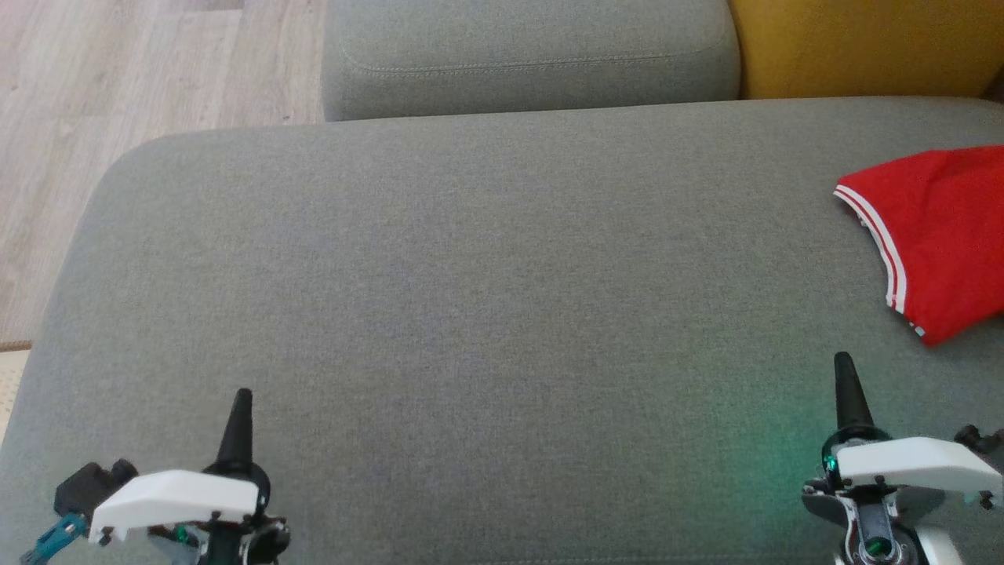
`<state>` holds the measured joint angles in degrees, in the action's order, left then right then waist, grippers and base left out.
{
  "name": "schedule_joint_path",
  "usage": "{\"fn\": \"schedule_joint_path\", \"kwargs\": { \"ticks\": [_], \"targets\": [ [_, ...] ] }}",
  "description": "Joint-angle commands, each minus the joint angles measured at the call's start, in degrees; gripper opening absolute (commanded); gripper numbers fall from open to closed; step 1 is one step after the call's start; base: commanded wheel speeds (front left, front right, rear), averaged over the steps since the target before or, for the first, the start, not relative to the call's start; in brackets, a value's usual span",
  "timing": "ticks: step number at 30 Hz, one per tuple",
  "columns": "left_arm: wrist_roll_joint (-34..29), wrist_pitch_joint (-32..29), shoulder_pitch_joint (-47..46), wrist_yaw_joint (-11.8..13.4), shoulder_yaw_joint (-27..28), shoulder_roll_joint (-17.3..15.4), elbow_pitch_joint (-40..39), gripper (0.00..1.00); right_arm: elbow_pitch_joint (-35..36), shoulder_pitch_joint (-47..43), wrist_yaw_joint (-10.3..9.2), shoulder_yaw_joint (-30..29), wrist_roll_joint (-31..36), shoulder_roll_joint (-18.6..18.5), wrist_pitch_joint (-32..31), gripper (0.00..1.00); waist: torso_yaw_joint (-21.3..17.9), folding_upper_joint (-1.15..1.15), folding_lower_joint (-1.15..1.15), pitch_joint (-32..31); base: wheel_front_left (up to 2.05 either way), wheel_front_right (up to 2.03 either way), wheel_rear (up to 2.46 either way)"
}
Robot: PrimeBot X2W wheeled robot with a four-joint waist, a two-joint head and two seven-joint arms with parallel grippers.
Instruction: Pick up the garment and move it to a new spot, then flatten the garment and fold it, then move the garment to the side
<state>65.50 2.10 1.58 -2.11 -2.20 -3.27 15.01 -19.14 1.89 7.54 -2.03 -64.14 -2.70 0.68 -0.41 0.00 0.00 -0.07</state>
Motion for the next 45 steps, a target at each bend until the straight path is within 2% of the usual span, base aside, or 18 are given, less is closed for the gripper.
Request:
{"fn": "schedule_joint_path", "kwargs": {
  "ticks": [1,45],
  "targets": [
    [1.36,-0.3,-3.27,-0.59,1.99,-0.77,-1.62,0.0,2.4,3.07,-0.04,0.53,-1.55,-0.72,-0.35,0.0,0.01,0.0,0.0,0.0,0.0,0.0,0.0],
    [27.82,-7.48,-7.65,-5.37,7.34,-0.61,-1.01,0.0,5.16,4.23,-0.05,-3.83,-28.57,-0.68,-6.63,0.0,0.41,0.0,0.0,0.25,0.0,0.0,0.0]
  ]
}}
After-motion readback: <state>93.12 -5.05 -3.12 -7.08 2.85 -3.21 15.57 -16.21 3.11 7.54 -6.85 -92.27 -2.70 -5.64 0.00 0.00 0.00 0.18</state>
